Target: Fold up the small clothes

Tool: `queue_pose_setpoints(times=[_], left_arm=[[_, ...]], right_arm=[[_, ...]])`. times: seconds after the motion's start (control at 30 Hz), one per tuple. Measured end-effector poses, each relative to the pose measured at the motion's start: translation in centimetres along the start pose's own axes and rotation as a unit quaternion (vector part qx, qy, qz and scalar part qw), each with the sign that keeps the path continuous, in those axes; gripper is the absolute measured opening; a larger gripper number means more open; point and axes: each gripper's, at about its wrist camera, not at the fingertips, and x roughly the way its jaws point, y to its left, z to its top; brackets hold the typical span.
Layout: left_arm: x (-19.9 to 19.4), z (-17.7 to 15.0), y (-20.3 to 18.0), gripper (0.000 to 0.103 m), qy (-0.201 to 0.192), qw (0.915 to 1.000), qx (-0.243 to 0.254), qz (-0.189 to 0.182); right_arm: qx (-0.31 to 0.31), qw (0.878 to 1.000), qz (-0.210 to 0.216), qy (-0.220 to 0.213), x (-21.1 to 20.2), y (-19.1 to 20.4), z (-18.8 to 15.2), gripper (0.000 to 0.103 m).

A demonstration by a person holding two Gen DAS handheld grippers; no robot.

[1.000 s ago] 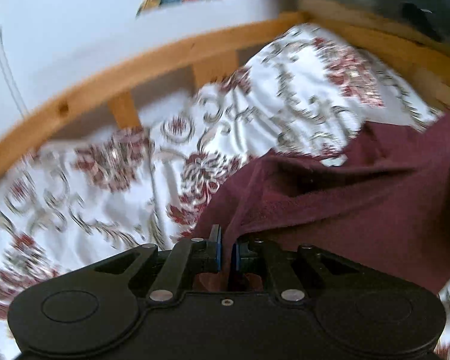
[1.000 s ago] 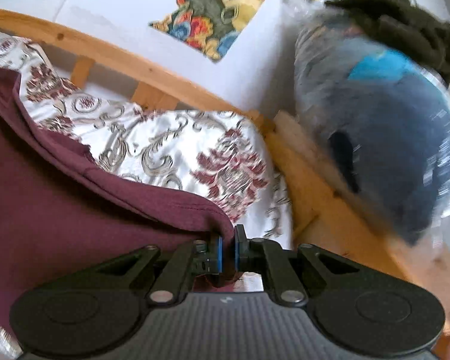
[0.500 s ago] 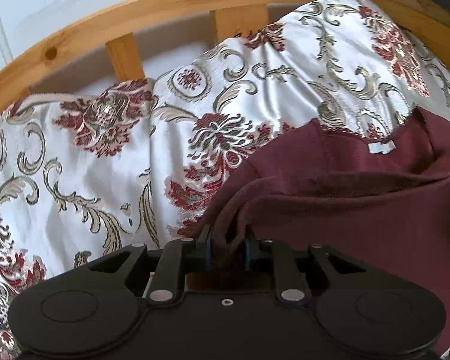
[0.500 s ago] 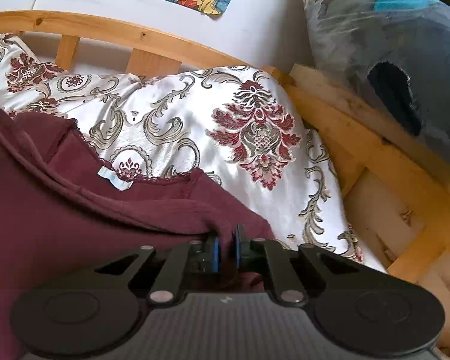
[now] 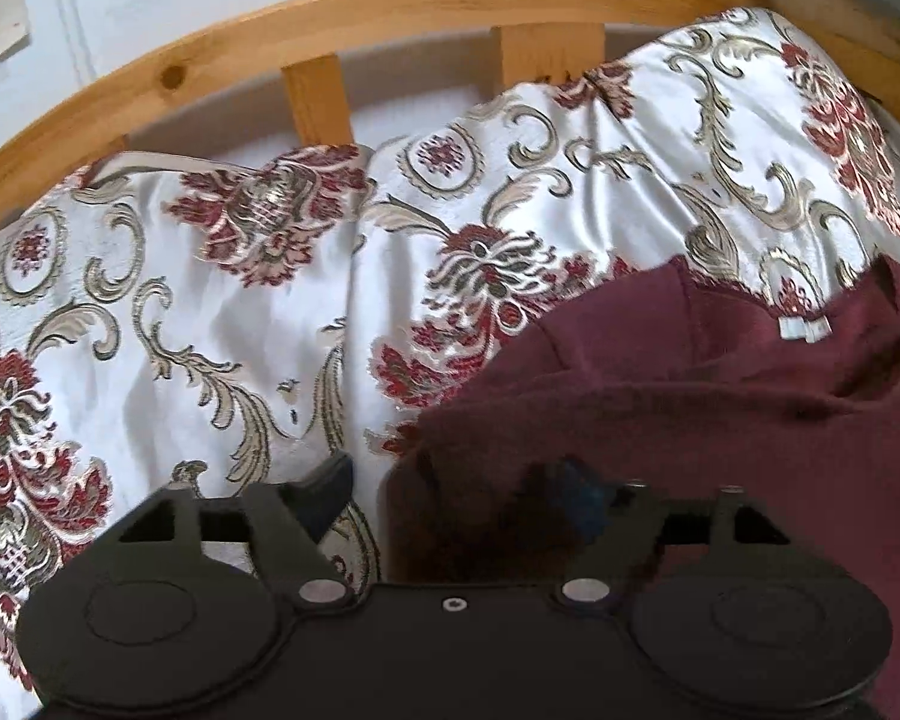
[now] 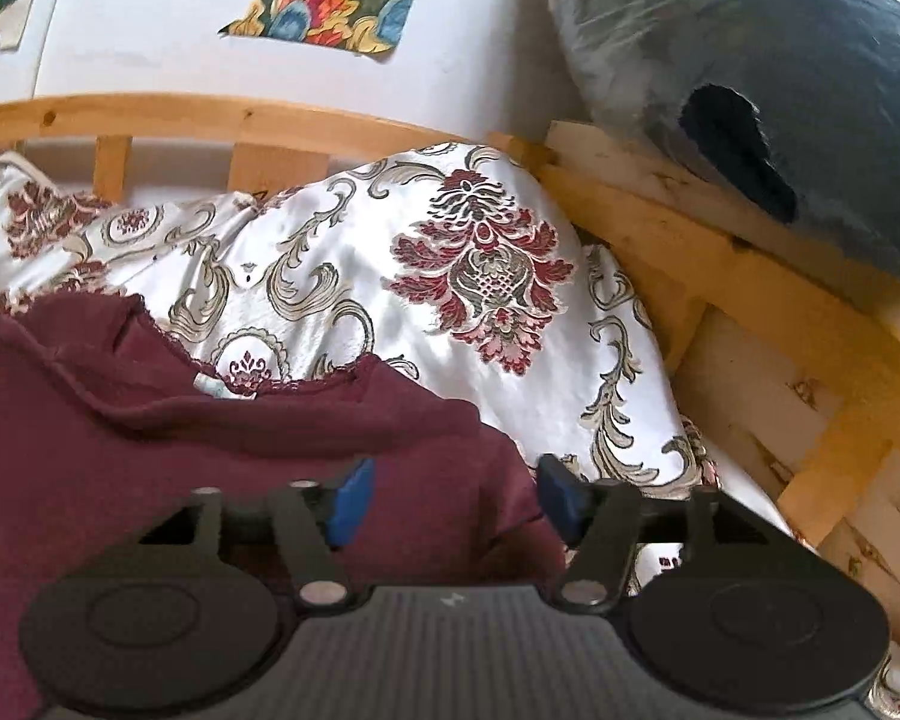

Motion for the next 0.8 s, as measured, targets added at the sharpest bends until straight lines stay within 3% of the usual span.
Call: queue_pose_setpoints(times=[0.1,0.23,0.5,0.63,0.8], left_arm=[[0.1,0.0,-0.2,0.083,-0.004,0.9998,0.01,0.018],[0.9,0.6,-0.2,0.083,-0.009,0.9972,0.023,0.07],[2.1,1.1,2.4,0.094,0.006,0.9956,-0.063,0.069],[2.5,1.4,2.6,0.094,-0.009,0.9947,-0.047,0.09],[2.5,2.4,3.2,0.094,-0.027,0.9928,-0.043,0.108]], right_arm=[[-0.005,1.0,0.0,0.009,0.1,0.0,-0.9,0.078],[0.0,1.0,0.002,0.028,0.8,0.0,-2.2,0.083],[-0.007,1.0,-0.017,-0.012,1.2,0.6,-2.0,0.085],[-0.004,1.0,-0.013,-0.026,1.3,1.0,-1.4,0.079],[-0.001,1.0,-0.003,-0.003,2.3,1.4,-1.4,0.052]])
